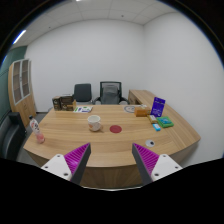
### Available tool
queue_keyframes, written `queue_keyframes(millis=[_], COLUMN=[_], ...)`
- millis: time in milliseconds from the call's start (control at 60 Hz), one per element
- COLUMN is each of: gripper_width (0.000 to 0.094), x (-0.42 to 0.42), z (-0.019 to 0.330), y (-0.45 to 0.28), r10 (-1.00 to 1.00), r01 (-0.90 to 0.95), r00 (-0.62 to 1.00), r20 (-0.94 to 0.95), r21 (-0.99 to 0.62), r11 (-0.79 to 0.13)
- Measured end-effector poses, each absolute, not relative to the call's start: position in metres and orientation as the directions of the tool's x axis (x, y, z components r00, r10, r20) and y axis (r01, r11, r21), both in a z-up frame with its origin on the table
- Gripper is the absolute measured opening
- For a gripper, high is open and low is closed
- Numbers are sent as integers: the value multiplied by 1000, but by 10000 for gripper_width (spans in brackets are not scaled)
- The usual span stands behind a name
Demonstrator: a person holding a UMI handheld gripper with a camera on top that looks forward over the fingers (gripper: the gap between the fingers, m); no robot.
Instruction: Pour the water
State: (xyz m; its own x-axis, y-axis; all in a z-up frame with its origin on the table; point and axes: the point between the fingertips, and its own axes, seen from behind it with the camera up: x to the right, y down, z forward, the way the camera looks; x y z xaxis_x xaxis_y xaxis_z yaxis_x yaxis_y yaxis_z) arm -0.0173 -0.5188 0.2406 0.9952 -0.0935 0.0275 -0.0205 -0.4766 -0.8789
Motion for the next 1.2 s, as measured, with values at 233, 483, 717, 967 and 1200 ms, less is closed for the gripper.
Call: queue_keyframes(millis=[233, 483, 717, 967, 1200], gripper_width=[859, 857, 856, 858, 829], x=[-45, -138, -287, -453, -503], z=[211, 168, 134, 116, 101], y=[-512, -513, -494, -420, -325], r10=[-76, -23, 8, 80, 57], r01=[-23, 4, -9, -26, 6], r00=[997, 1000, 1000, 994, 998], r20=[19, 21, -17, -74, -17], r21=[-855, -825, -821, -872, -924], r11=[-518, -565, -570, -488, -382])
